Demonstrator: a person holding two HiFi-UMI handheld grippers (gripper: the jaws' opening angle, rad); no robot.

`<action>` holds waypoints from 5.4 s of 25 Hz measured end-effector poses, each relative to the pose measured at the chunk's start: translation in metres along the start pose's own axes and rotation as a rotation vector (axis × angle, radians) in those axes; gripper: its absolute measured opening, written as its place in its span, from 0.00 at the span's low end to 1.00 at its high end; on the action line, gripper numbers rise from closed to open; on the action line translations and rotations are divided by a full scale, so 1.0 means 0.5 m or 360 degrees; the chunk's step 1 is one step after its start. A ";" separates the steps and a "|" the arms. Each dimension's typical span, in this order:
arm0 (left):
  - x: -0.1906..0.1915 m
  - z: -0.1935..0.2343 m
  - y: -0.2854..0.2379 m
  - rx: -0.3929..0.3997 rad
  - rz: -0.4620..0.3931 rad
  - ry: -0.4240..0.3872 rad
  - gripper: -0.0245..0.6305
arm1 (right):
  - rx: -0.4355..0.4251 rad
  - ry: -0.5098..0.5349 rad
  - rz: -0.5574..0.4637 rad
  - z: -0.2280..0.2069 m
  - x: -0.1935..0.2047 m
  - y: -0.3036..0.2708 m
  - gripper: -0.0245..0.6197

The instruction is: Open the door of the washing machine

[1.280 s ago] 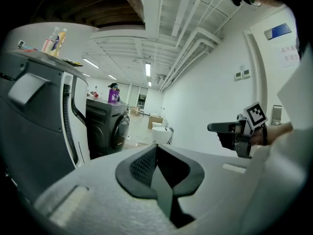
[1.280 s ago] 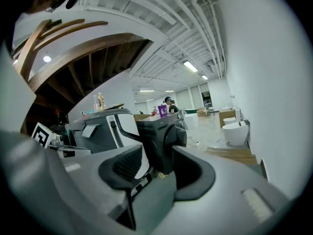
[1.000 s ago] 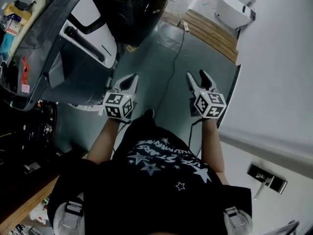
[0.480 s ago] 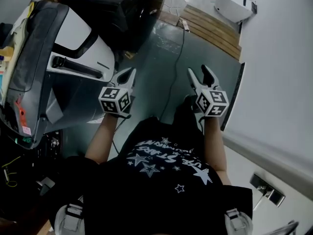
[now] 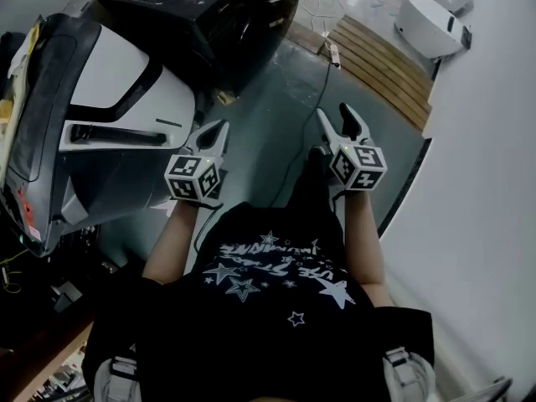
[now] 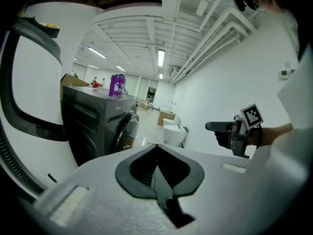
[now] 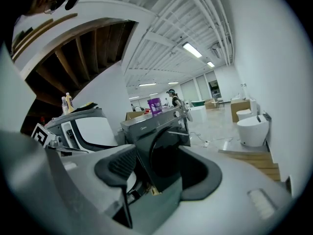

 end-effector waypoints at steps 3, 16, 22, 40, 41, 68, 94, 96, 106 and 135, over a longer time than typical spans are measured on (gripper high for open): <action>-0.017 -0.024 -0.082 -0.0125 0.0028 0.0015 0.05 | -0.0094 0.0014 0.0041 -0.104 -0.027 -0.067 0.45; -0.147 -0.128 -0.374 -0.0423 -0.0039 0.0114 0.05 | -0.0429 0.0065 0.0146 -0.402 -0.157 -0.288 0.45; -0.155 -0.106 -0.429 -0.0558 -0.0031 0.0186 0.05 | -0.0569 0.0088 0.0279 -0.426 -0.135 -0.383 0.45; -0.238 0.094 -0.781 -0.0573 0.0101 0.0254 0.05 | -0.0518 0.0171 0.0534 -0.529 -0.166 -0.782 0.45; -0.244 0.110 -0.798 -0.0576 0.0114 0.0264 0.05 | -0.0520 0.0185 0.0551 -0.529 -0.170 -0.810 0.45; -0.200 0.191 -0.925 -0.1040 0.0129 0.0363 0.05 | -0.1141 0.0916 0.0681 -0.519 -0.071 -1.259 0.45; -0.101 0.192 -0.812 -0.1161 0.0183 0.0452 0.05 | -0.1272 0.1496 0.0762 -0.485 -0.013 -1.251 0.44; -0.093 0.196 -0.804 -0.1108 0.0198 0.0445 0.05 | -0.1226 0.1481 0.0789 -0.493 -0.009 -1.233 0.45; -0.063 0.210 -0.747 -0.0912 0.0228 0.0358 0.05 | -0.0971 0.1359 0.0886 -0.543 0.021 -1.120 0.45; 0.035 0.197 -0.636 -0.0289 0.0343 0.0053 0.05 | -0.0218 0.0902 0.0985 -0.575 0.170 -0.713 0.45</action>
Point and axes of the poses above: the fingertips, and each gripper's own axes: y backward along the fingers, z to its left, x out of its underside, the point moved 4 cm from there along y, backward along the fingers, and after that the axes turned 5 degrees about y, right-handed, at the moved point
